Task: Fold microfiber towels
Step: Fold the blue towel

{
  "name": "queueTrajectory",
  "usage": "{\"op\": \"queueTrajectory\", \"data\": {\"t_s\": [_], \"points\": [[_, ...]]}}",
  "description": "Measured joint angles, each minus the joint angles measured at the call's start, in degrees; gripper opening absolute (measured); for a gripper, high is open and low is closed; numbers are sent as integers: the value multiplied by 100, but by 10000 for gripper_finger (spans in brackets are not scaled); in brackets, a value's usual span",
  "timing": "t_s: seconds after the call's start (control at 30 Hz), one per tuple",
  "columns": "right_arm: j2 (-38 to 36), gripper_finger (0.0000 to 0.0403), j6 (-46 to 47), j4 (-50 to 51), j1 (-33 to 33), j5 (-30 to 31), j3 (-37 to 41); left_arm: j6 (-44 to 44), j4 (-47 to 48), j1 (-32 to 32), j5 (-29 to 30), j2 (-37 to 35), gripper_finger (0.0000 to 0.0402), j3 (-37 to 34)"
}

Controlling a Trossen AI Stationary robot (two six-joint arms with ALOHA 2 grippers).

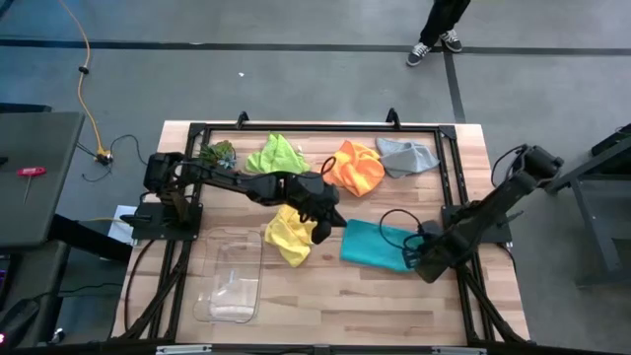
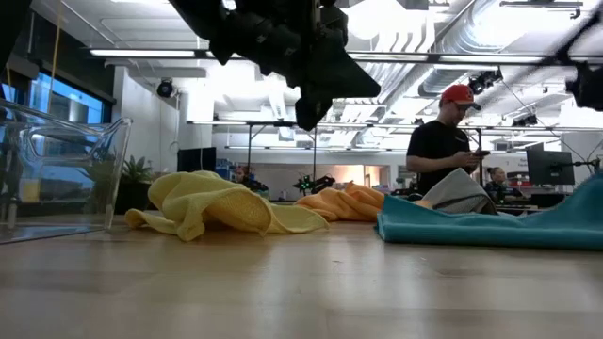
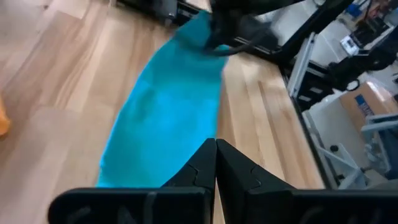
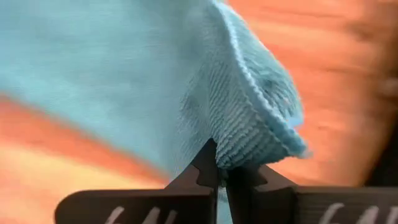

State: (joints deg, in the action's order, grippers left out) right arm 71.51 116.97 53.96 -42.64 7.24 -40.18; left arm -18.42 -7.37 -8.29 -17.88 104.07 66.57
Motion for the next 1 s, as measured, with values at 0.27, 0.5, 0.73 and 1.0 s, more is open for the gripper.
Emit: {"op": "queueTrajectory", "data": {"t_s": [0.27,0.5,0.73,1.0], "points": [[-60,0,-327,-387,273,779,-260,449,615,165,584,50,0,-22],[-64,0,-797,-959,691,1137,-277,811,867,443,807,286,0,-22],[-21,0,-1390,-1517,1048,1166,-277,752,795,629,1018,866,0,-25],[-18,0,-1798,-2045,1280,1190,-281,512,623,640,1177,1277,0,-20]]}}
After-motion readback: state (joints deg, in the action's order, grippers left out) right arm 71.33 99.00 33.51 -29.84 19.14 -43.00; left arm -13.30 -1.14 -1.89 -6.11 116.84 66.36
